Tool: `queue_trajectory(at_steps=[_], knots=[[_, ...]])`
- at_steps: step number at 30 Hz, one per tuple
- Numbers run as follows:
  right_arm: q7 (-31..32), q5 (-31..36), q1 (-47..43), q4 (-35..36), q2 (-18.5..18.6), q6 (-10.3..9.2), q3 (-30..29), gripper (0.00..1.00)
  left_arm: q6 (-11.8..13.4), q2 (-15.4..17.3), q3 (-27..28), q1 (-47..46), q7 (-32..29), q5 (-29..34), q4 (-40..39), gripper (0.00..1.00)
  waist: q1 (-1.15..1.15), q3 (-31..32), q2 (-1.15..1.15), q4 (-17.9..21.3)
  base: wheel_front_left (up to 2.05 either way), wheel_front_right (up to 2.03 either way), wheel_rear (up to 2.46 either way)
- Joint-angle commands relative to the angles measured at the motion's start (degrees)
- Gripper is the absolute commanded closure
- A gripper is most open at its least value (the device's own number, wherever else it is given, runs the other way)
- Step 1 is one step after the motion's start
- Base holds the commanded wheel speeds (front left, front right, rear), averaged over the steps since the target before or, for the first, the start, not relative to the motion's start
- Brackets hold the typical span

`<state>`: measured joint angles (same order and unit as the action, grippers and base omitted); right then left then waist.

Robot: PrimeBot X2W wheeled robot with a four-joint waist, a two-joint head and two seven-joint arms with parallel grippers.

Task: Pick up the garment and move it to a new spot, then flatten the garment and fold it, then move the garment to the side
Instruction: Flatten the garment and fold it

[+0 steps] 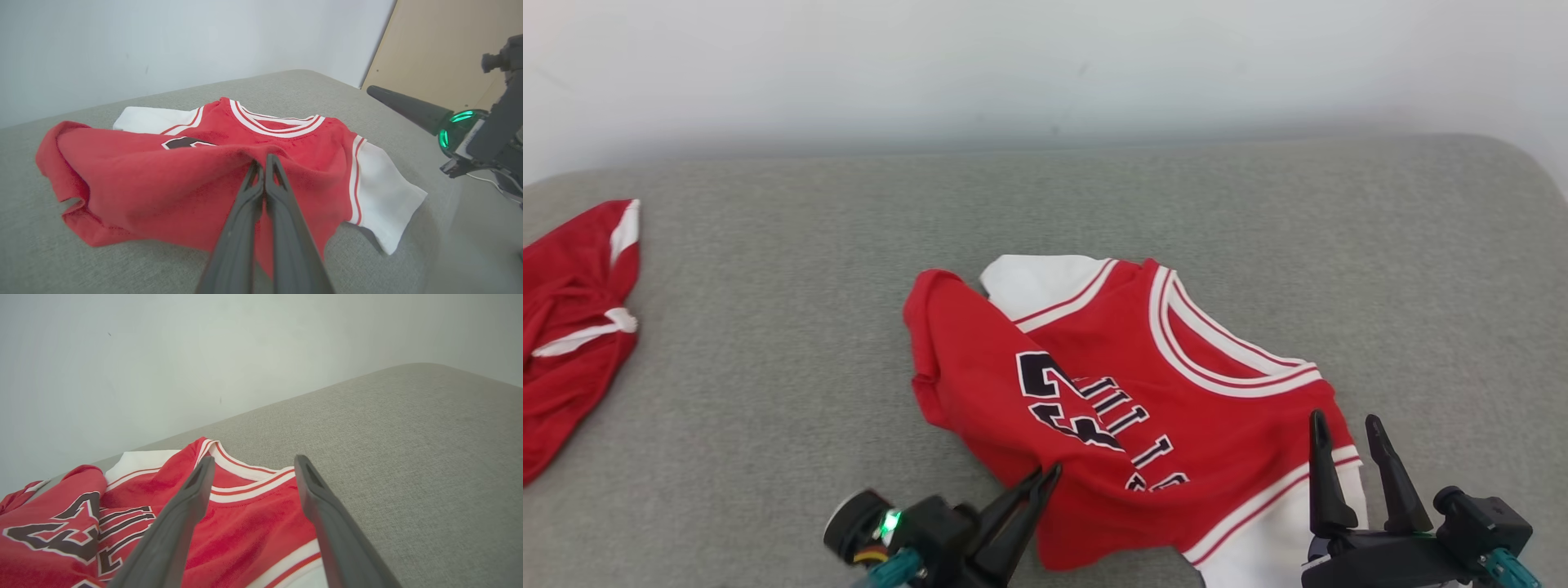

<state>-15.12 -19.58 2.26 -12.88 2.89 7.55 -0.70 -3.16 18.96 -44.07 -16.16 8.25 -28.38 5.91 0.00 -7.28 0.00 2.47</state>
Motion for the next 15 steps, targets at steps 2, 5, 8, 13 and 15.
queue_trajectory(at_steps=[2, 5, 8, 13, 15], knots=[[0.0, -0.2, 0.7, -0.2, 0.0, -0.13, 0.2, 0.0, -1.1, -0.6, -0.6, -3.5, 0.3, 0.8, 2.6, 1.0, 0.0, -0.5, 0.0, 2.5, 0.0, 0.0, 0.0], [0.0, -0.3, 1.3, -0.4, 0.0, -0.13, 0.3, 0.0, -1.9, -1.3, -1.1, -6.1, 0.1, 1.2, 5.6, 1.0, 0.0, -0.8, 0.0, 3.9, 0.0, 0.0, 0.0], [0.0, -0.3, 1.7, -0.7, 0.0, -0.13, 0.6, 0.0, -3.0, -2.7, -1.9, -10.6, 0.6, 1.4, 10.5, 1.0, 0.0, -1.4, 0.0, 5.9, 0.0, 0.0, 0.0], [0.0, -0.4, 2.4, -1.4, 0.0, -0.13, 0.7, 0.0, -4.2, -5.1, -4.3, -19.2, 2.5, 0.6, 21.8, 1.0, 0.0, -2.3, 0.0, 10.4, 0.0, 0.0, 0.0], [0.0, -0.4, 2.4, -1.6, 0.0, -0.13, 0.5, 0.0, -4.4, -5.4, -5.8, -21.7, 3.1, 0.7, 25.3, 1.0, 0.0, -2.6, 0.0, 11.4, 0.0, 0.0, 0.0]])
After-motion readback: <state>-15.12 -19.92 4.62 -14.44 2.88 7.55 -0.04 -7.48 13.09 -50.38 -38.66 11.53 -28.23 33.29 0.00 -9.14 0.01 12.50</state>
